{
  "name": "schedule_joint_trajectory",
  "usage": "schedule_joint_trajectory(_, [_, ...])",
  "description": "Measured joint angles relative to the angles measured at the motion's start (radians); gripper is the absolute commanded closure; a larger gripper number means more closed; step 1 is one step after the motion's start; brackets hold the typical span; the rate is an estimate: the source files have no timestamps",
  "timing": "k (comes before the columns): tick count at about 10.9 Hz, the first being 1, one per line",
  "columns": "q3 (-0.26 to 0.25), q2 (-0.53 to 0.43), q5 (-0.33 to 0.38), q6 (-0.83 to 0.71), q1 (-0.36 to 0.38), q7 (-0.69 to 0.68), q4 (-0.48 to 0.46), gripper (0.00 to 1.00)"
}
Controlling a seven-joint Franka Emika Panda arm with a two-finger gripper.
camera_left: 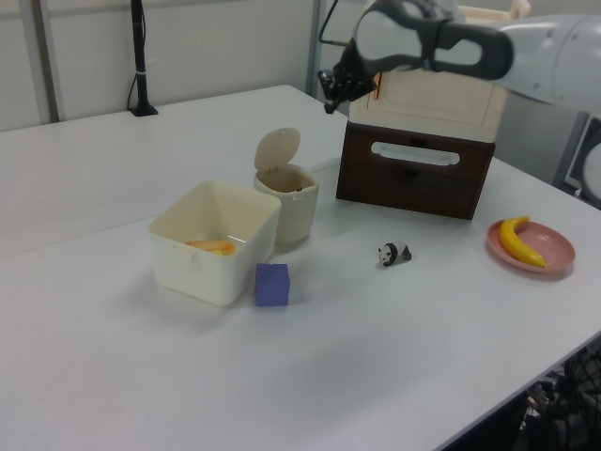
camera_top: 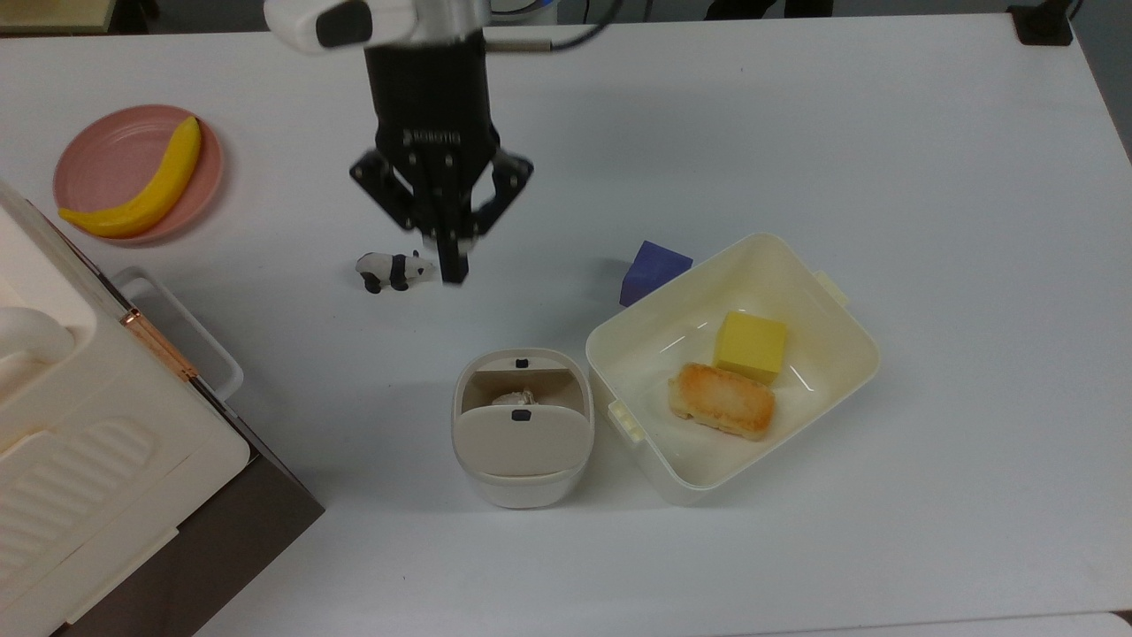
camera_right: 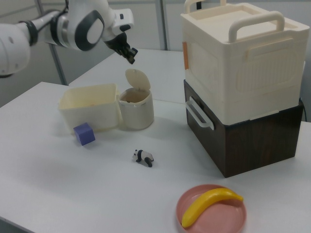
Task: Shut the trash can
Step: 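Lower the gripper and push the raised lid down onto the can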
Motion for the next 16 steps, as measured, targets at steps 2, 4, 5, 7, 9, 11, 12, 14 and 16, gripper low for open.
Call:
schedule_joint_trajectory(2, [0.000, 0.109, -0.005, 0.127, 0.020, 0.060, 0.068, 1.00])
schedule_joint_trajectory(4, [-0.003, 0.216, -0.054, 0.224, 0.051, 0.147, 0.131, 1.00])
schedule_joint_trajectory(5, [-0.011, 0.260, -0.089, 0.267, 0.067, 0.199, 0.155, 1.00])
schedule_joint_trajectory(7, [-0.041, 0.317, -0.125, 0.299, 0.096, 0.258, 0.193, 1.00])
schedule_joint_trajectory(9, [-0.056, 0.330, -0.132, 0.286, 0.102, 0.256, 0.205, 1.00])
schedule_joint_trajectory(11, [-0.060, 0.325, -0.122, 0.108, 0.102, 0.155, 0.216, 1.00])
schedule_joint_trajectory(12, [-0.061, 0.317, -0.064, -0.011, 0.101, 0.075, 0.224, 1.00])
schedule_joint_trajectory(14, [-0.065, 0.294, 0.045, -0.188, 0.101, -0.049, 0.231, 1.00])
schedule_joint_trajectory(16, [-0.065, 0.291, 0.058, -0.233, 0.105, -0.063, 0.213, 1.00])
